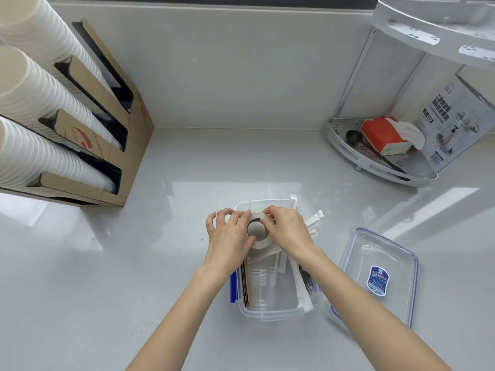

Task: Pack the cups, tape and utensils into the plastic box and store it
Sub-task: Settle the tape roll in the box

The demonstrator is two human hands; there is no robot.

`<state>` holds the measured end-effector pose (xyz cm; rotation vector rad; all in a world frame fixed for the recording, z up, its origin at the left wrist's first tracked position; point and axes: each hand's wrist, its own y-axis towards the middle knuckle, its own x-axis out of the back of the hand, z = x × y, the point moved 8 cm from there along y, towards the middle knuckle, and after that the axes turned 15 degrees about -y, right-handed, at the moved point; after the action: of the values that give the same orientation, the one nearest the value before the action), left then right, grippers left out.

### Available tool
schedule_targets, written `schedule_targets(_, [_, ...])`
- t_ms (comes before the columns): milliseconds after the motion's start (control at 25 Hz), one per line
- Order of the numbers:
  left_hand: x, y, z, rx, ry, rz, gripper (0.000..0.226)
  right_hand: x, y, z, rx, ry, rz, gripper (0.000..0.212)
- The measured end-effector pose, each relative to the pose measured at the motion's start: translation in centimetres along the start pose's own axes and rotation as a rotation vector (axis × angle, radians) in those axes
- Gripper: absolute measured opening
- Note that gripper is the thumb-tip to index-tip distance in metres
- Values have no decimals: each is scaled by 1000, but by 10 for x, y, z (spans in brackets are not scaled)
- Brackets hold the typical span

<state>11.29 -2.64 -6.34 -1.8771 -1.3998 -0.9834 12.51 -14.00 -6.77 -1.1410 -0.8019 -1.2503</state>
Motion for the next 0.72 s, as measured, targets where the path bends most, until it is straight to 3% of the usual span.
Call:
schedule_targets(240, [0, 2, 0, 3, 11, -8, 39, -13, -3, 6, 76, -176, 159, 39])
schedule_targets(360, [-1, 1, -1, 5, 28, 8, 39, -8, -6, 7, 113, -142, 147, 42])
schedule_targets(720, [-2, -10, -34, -75, -111, 30, 37, 59, -34, -33, -12, 237, -323, 32])
